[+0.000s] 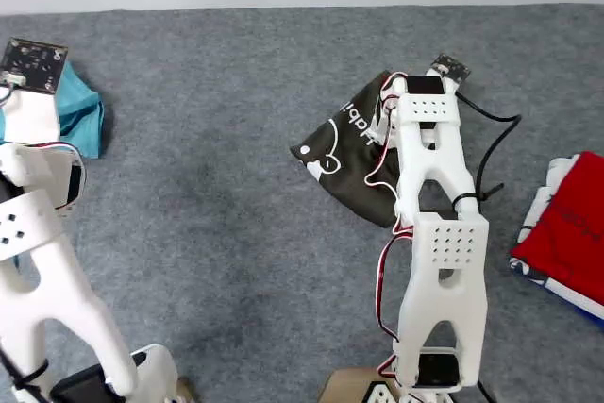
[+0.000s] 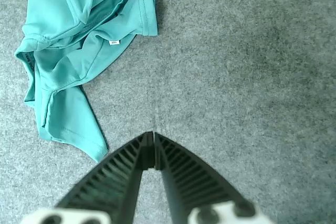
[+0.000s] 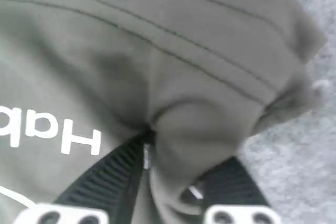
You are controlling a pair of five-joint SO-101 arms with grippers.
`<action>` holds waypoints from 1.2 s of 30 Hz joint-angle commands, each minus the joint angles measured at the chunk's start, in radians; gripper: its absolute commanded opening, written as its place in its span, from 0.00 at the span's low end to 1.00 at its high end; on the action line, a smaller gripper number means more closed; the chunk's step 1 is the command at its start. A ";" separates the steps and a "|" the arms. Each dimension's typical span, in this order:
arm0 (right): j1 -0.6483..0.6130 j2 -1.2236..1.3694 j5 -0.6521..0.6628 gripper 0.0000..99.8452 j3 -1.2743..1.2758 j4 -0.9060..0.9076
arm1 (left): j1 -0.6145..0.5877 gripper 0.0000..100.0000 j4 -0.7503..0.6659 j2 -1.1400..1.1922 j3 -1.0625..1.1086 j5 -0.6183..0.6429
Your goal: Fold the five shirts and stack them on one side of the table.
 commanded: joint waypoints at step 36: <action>0.481 -0.897 0.836 0.01 0.095 0.372 | -0.002 0.01 -0.009 -0.032 -0.008 -0.006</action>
